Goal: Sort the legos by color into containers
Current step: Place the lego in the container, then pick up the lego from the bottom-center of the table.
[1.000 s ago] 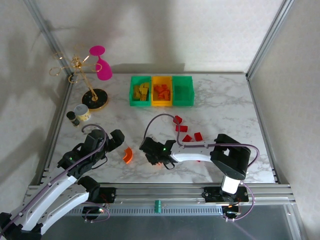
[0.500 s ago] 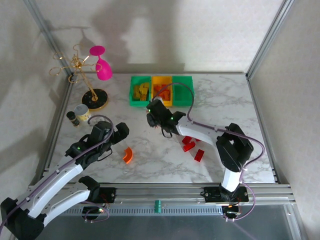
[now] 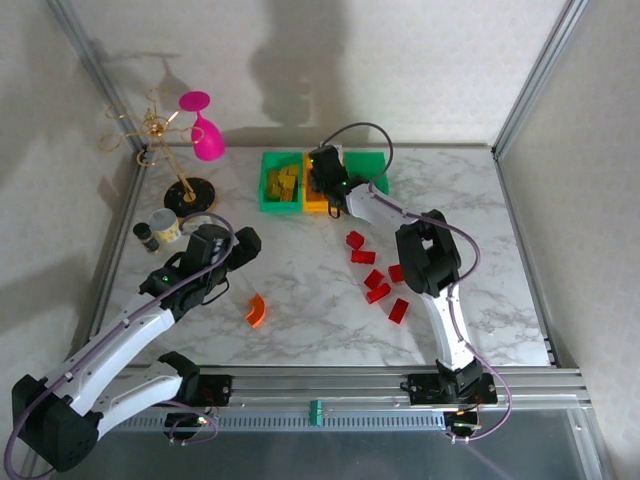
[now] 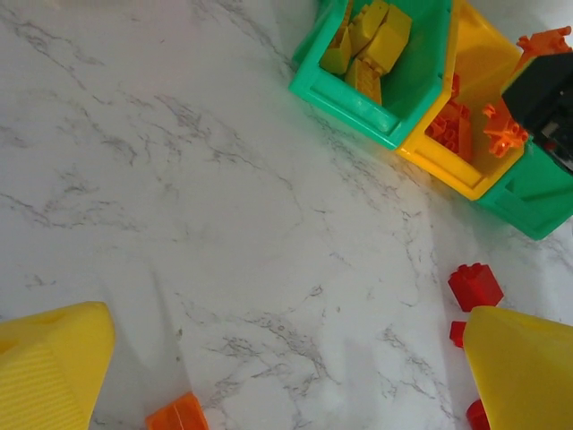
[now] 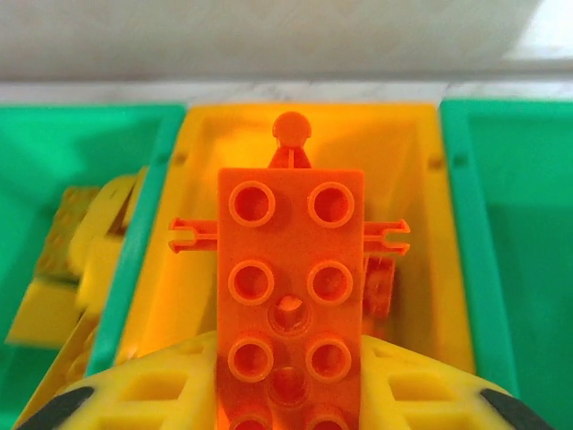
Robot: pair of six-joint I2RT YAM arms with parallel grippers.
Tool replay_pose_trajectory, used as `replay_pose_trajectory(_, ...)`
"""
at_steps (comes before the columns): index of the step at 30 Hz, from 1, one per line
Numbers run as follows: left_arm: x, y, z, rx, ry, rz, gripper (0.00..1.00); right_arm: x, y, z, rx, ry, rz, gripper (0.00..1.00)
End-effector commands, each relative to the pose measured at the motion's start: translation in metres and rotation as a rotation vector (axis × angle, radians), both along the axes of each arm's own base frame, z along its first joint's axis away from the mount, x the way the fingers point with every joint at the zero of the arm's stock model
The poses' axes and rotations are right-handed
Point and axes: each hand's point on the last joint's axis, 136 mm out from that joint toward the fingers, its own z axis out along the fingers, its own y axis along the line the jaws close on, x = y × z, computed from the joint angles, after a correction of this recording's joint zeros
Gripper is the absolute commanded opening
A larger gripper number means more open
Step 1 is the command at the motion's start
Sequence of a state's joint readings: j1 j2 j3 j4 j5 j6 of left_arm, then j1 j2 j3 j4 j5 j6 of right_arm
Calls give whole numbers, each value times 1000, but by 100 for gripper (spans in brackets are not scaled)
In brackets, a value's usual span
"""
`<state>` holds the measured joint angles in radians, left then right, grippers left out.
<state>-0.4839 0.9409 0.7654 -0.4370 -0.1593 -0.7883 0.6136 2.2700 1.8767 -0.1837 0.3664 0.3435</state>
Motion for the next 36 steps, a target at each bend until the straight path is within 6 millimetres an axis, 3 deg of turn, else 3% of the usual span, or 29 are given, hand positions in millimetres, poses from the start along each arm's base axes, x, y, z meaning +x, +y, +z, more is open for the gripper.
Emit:
replay_pose_trajectory(1, 9, 5, 18, 14, -50, 22, 100, 21, 3, 10, -29, -47, 6, 42)
replay_pose_trajectory(3, 9, 5, 20, 14, -50, 21, 100, 25, 5, 17, -40, -43, 13, 54)
replay_pose_trajectory(5, 6, 7, 19, 16, -43, 21, 100, 18, 10, 28, -26, -46, 34, 57)
replay_pose_trajectory(9, -5, 12, 12, 25, -20, 22, 100, -18, 20, 48, -35, -64, 87, 64)
replay_pose_trajectory(12, -13, 16, 9, 16, -7, 27, 100, -60, 30, 46, -11, -1, 112, 68)
replay_pose_trajectory(19, -38, 30, 7, -15, 0, 61, 100, -192, 61, 16, 87, 181, 172, 76)
replay_pose_trajectory(22, -50, 38, 7, -14, 10, 79, 100, -235, 68, -1, 106, 242, 159, 79)
replay_pose_trajectory(28, -69, 49, 14, -29, 4, 102, 100, -299, 95, -30, 130, 315, 158, 83)
replay_pose_trajectory(36, -84, 58, 23, -36, 3, 117, 100, -345, 137, -67, 124, 396, 220, 87)
